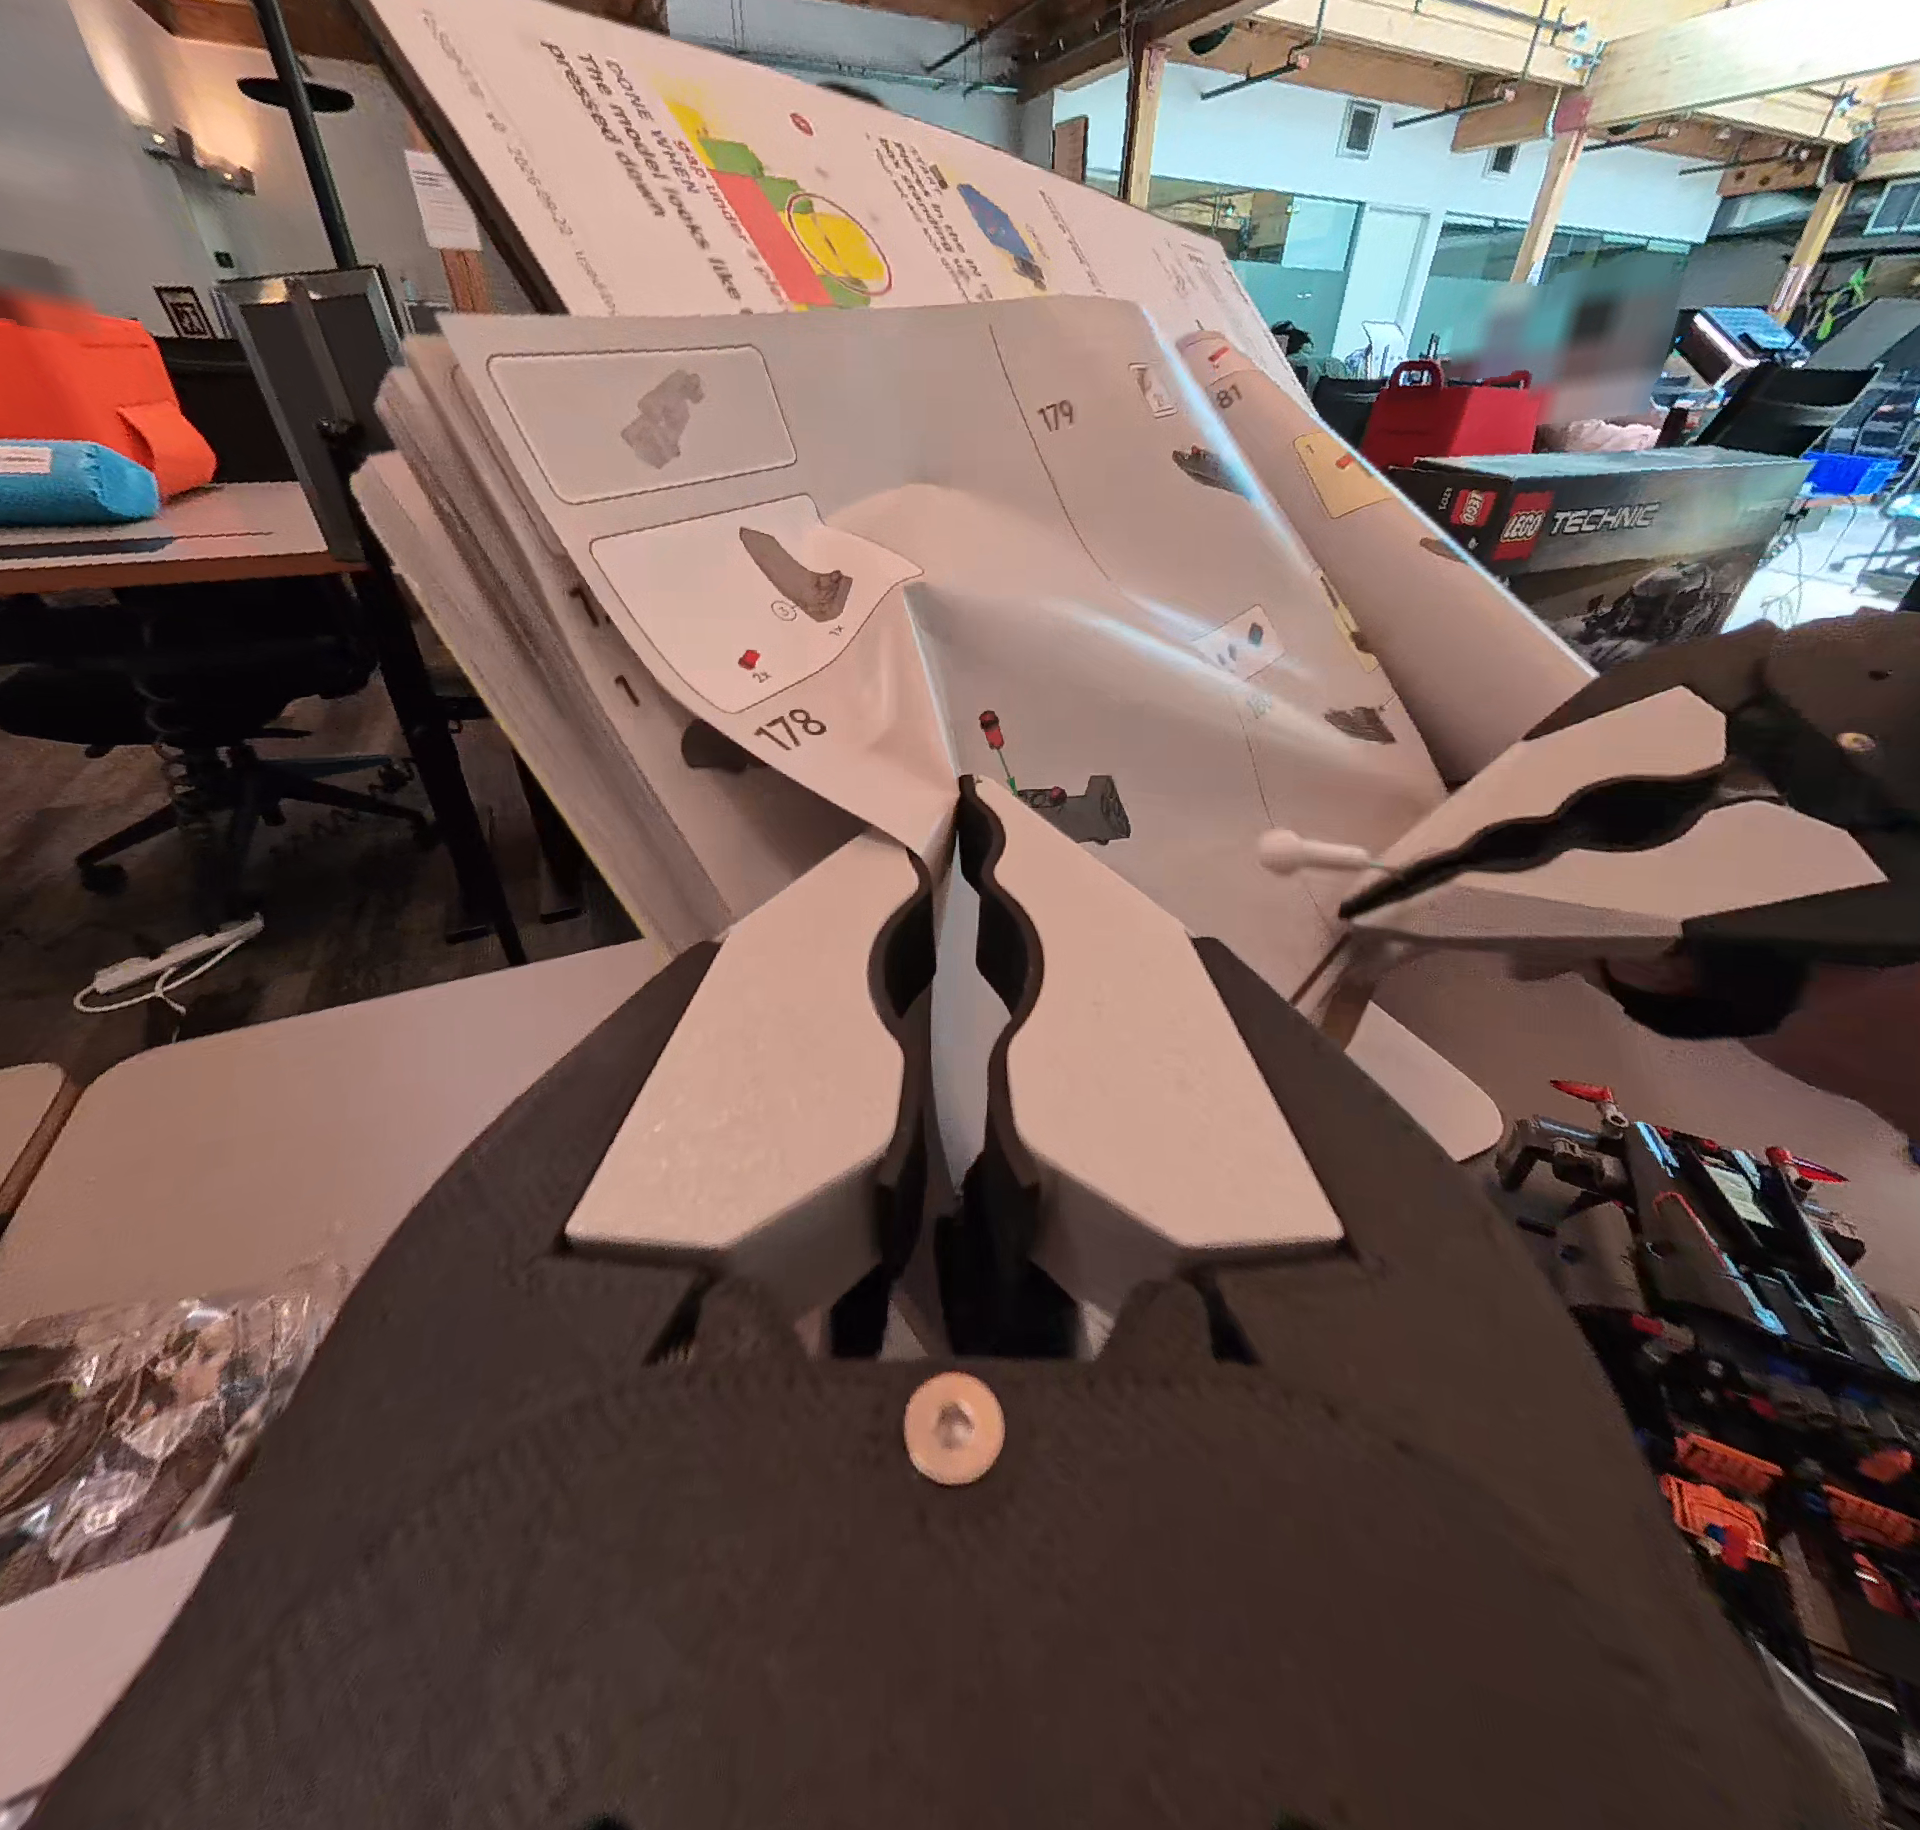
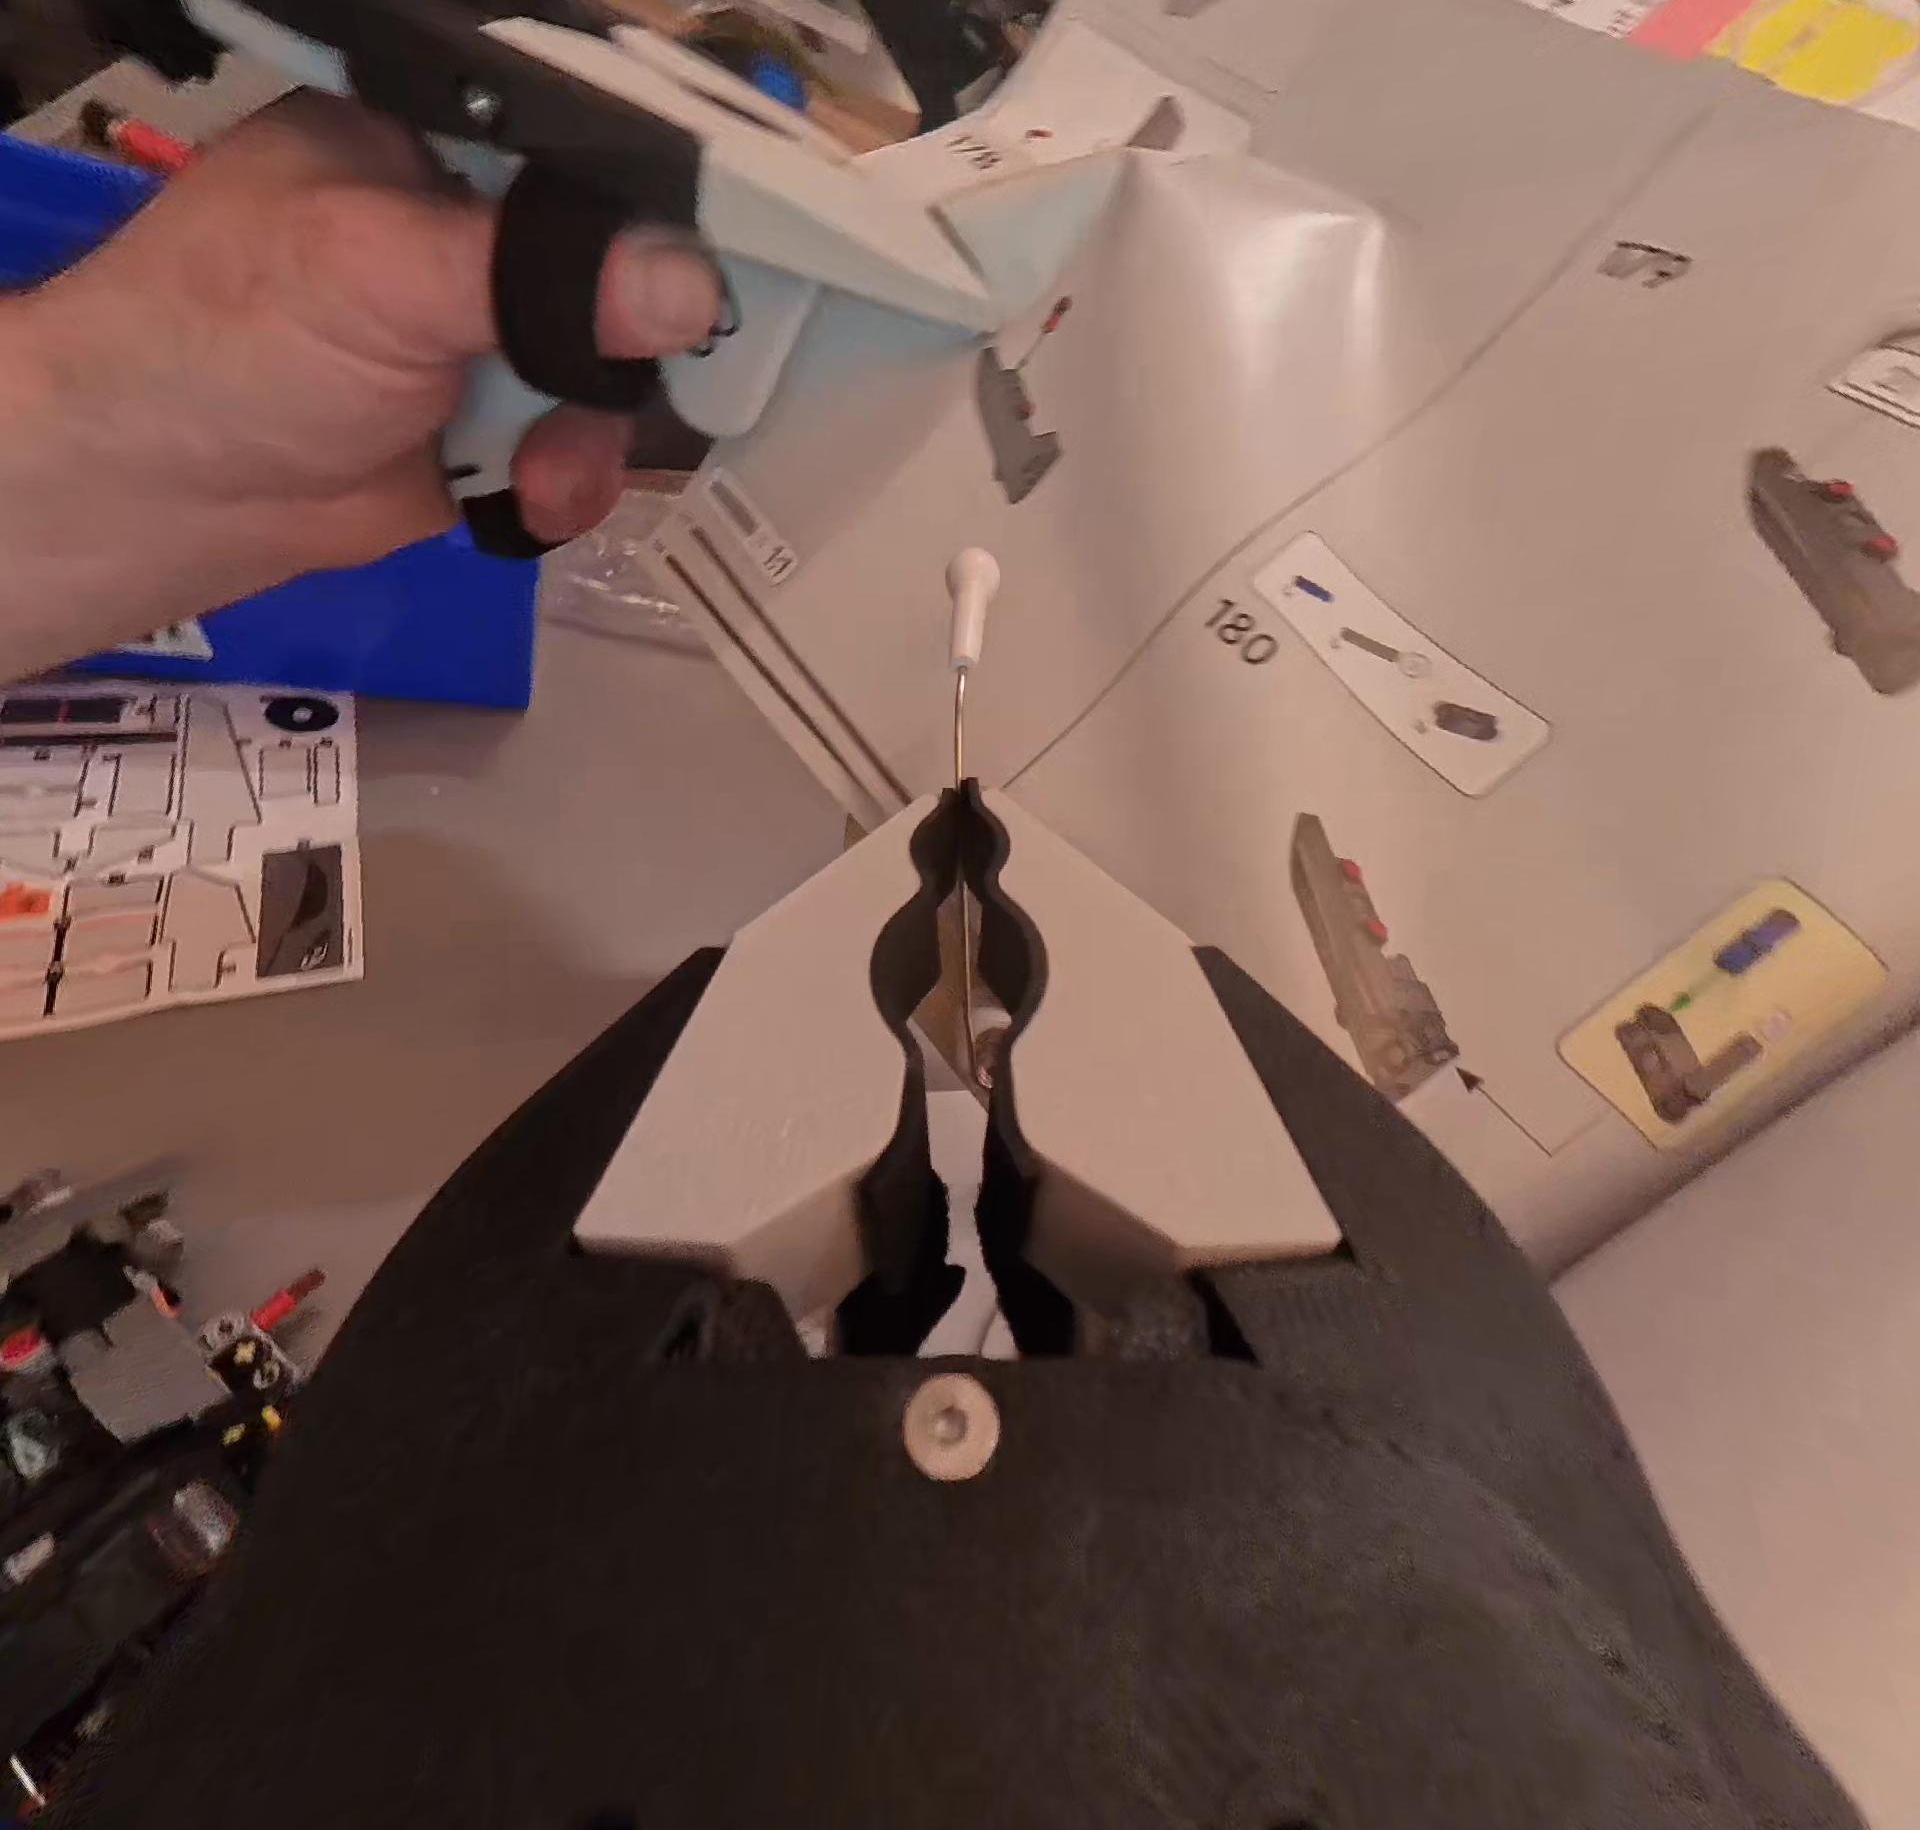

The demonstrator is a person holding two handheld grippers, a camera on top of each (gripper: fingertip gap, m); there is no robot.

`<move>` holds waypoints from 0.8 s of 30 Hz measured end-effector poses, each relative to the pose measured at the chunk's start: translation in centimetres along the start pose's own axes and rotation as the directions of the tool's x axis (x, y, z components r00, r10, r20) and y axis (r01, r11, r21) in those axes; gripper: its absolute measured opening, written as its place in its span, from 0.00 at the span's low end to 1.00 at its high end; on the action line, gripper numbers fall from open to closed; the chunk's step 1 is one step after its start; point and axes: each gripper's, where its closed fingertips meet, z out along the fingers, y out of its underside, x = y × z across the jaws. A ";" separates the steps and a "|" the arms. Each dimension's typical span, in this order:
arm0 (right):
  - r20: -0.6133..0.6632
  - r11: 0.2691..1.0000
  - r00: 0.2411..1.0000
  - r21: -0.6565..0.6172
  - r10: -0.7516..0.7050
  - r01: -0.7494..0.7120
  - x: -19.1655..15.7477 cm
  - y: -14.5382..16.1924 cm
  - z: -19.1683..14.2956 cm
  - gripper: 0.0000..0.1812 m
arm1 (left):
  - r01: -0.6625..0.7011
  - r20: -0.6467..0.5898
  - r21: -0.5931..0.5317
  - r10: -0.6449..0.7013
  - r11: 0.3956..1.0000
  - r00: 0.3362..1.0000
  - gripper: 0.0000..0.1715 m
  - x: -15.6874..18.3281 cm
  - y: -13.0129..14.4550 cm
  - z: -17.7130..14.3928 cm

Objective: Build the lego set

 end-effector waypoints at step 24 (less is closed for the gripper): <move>-0.438 0.941 0.875 -0.157 0.205 -0.299 -4.9 3.3 -23.8 0.19 | -0.255 -0.119 -0.067 0.246 0.965 0.962 0.28 10.4 0.1 -12.3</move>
